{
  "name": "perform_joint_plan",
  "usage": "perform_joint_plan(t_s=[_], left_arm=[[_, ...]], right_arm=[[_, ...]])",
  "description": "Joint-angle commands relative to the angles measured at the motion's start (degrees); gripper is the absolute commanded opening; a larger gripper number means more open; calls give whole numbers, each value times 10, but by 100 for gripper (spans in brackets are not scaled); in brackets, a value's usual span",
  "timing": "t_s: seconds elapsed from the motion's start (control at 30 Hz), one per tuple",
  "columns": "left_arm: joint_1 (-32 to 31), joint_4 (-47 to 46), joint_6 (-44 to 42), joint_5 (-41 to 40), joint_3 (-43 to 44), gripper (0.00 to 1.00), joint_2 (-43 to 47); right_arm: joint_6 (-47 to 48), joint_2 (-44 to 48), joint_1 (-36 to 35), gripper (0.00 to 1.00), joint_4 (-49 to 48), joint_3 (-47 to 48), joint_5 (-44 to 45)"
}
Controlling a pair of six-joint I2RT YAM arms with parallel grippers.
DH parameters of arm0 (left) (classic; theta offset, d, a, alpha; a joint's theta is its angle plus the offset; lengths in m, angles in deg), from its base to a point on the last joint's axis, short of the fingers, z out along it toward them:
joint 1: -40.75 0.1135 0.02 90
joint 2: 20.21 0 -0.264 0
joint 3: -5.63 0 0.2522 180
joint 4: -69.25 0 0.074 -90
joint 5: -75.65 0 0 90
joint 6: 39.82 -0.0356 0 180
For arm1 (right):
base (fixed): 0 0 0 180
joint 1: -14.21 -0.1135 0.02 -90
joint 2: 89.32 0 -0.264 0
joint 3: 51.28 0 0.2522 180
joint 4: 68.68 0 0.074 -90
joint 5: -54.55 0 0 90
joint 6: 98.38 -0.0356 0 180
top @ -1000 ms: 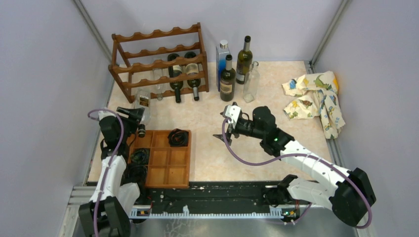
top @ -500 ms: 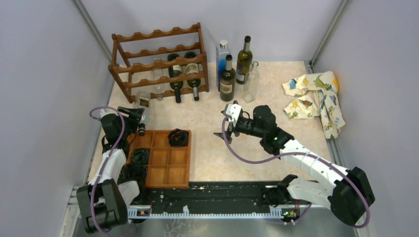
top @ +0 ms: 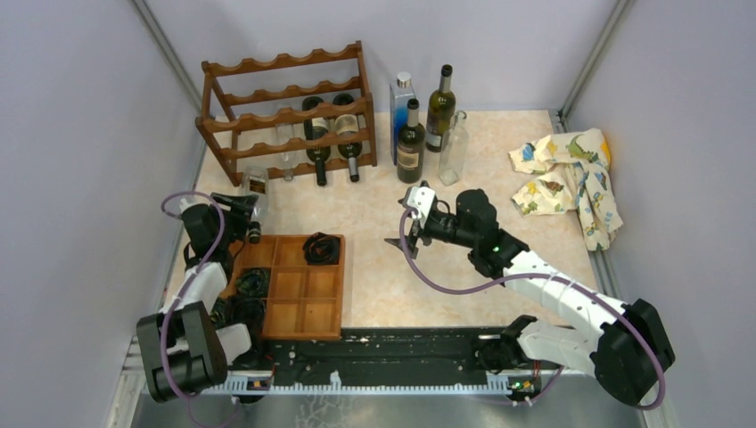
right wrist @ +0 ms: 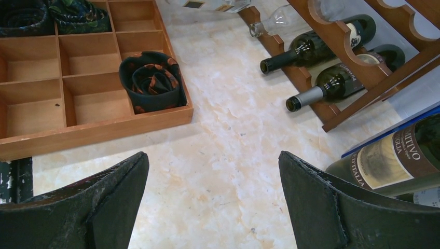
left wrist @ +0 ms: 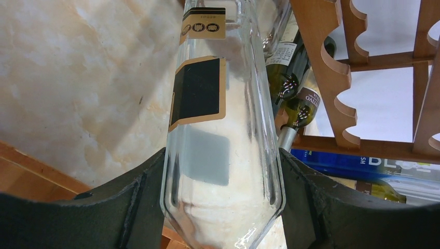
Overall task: Put the wine bottle on the wine rack
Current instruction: Place the wine bottle in the wine rack.
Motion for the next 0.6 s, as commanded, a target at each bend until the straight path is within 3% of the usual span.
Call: perform_joint_plan(t_s=[0.0, 0.57], left_arm=[[8, -133, 14, 13, 50, 0, 9], [11, -172, 23, 31, 69, 0, -43]], right_arm=[[-5, 2, 10, 93, -28, 1, -9], [-5, -9, 13, 93, -36, 3, -14]])
